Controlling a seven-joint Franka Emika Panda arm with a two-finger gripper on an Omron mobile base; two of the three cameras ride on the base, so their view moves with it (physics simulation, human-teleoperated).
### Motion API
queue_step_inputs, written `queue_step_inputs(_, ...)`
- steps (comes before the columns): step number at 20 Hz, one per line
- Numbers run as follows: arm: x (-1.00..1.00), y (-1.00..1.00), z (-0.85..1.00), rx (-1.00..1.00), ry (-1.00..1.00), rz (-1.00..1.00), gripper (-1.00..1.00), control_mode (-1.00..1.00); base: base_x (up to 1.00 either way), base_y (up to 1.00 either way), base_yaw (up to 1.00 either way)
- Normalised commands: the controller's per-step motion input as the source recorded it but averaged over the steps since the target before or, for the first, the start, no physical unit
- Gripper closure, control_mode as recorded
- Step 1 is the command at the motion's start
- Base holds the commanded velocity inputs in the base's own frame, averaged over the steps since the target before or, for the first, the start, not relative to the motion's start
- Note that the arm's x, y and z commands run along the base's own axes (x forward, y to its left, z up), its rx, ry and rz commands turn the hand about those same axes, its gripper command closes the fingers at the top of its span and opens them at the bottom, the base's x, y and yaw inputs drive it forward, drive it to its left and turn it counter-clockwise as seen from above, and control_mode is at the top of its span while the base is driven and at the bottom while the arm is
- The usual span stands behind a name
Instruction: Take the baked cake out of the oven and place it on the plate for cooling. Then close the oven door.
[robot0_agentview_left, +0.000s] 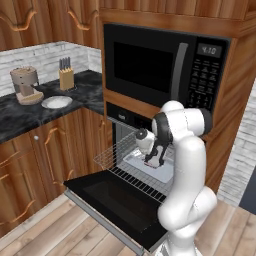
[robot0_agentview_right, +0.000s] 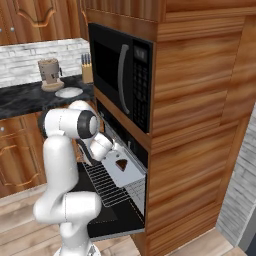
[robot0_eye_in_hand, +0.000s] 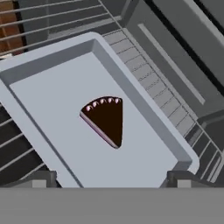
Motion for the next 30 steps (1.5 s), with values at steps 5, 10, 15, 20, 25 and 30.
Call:
queue_step_inputs(5,0.00,0.14,-0.14,0.00,0.11,-0.08,-1.00,-1.00,0.00,0.00,0.00)
queue_step_inputs(10,0.08,0.00,0.00,0.00,0.00,-0.08,-1.00,-1.00,0.00,0.00,0.00)
queue_step_inputs(15,0.19,-0.02,0.00,0.00,0.00,-0.08,-1.00,-1.00,0.00,0.00,0.00)
queue_step_inputs(20,0.19,-0.22,0.00,0.00,0.00,-0.05,-1.00,-1.00,0.00,0.00,0.00)
queue_step_inputs(25,0.22,-0.15,-0.07,0.00,0.00,-0.01,-1.00,-1.00,0.00,0.00,0.00)
queue_step_inputs(30,0.25,0.00,-0.20,0.00,0.00,0.00,-1.00,-1.00,0.00,0.00,0.00)
